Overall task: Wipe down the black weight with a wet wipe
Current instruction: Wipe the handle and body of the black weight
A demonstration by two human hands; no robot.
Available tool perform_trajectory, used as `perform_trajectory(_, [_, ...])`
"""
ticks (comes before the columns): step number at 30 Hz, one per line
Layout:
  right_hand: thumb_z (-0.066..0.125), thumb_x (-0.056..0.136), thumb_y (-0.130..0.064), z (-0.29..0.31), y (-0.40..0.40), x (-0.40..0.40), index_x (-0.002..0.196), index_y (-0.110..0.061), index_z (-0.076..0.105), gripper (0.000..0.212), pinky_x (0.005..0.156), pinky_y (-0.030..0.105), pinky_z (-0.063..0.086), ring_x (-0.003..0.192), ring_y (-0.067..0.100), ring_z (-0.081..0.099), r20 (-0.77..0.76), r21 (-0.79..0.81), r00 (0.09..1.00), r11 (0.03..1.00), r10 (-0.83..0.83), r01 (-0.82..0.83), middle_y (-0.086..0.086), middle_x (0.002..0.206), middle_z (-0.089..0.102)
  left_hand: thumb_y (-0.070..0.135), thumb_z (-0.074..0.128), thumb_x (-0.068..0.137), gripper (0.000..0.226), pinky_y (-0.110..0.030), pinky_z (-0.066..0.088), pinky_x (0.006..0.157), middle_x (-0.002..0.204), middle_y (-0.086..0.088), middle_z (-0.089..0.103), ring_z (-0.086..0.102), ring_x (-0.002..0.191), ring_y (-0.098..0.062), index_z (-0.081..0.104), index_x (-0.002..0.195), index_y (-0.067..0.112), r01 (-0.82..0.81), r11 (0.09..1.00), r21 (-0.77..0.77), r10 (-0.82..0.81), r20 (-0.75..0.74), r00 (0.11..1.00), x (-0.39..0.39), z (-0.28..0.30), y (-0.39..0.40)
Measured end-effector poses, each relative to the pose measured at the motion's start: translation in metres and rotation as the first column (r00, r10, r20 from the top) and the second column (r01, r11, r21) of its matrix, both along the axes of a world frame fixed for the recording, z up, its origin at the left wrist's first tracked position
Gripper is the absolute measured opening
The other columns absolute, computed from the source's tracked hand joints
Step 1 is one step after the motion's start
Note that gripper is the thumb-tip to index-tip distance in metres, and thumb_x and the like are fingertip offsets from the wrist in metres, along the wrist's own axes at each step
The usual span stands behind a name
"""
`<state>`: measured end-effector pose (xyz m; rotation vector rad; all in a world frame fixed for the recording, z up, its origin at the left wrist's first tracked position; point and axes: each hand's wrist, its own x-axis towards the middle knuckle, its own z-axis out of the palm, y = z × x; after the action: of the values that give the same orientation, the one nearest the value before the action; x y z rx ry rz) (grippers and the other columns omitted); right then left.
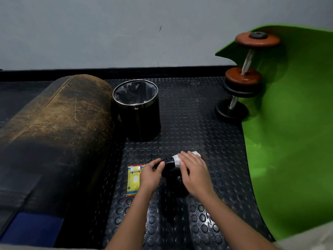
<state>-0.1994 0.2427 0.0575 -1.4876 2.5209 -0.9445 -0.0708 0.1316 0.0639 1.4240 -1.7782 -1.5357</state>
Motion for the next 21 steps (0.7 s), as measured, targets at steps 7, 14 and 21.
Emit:
perform_trajectory(7, [0.029, 0.106, -0.040, -0.004, 0.005, -0.015, 0.146, -0.023, 0.047, 0.047, 0.118, 0.036, 0.030, 0.141, 0.010, 0.036, 0.392, 0.042, 0.871, 0.952, -0.295, 0.303, -0.009, 0.151, 0.044, 0.032, 0.060, 0.092, 0.040, -0.017, 0.040, 0.092, 0.124, 0.003, 0.062, 0.055, 0.105, -0.004, 0.059, 0.129, 0.018, 0.003, 1.000, 0.014, -0.003, -0.016, 1.000, 0.001, -0.001, 0.000])
perform_trajectory(14, [0.025, 0.106, -0.041, 0.008, -0.012, -0.004, 0.147, -0.024, 0.045, 0.049, 0.123, 0.032, 0.010, 0.148, 0.007, 0.020, 0.120, 0.116, 0.987, 0.989, -0.106, 0.092, -0.011, 0.155, 0.038, 0.032, 0.061, 0.091, 0.038, -0.017, 0.041, 0.091, 0.123, 0.003, 0.064, 0.057, 0.105, -0.005, 0.060, 0.127, 0.018, -0.001, 1.000, -0.002, 0.001, -0.011, 1.000, 0.000, -0.002, 0.000])
perform_trajectory(21, [0.037, 0.105, -0.038, -0.005, 0.016, -0.013, 0.138, -0.032, 0.057, 0.039, 0.119, 0.029, 0.025, 0.140, -0.003, 0.033, 0.151, -0.097, 0.986, 0.992, -0.070, 0.085, -0.019, 0.145, 0.049, 0.032, 0.061, 0.091, 0.038, -0.018, 0.041, 0.092, 0.123, 0.001, 0.064, 0.057, 0.104, -0.006, 0.061, 0.127, 0.017, -0.001, 1.000, -0.019, 0.001, 0.003, 1.000, 0.000, -0.002, -0.001])
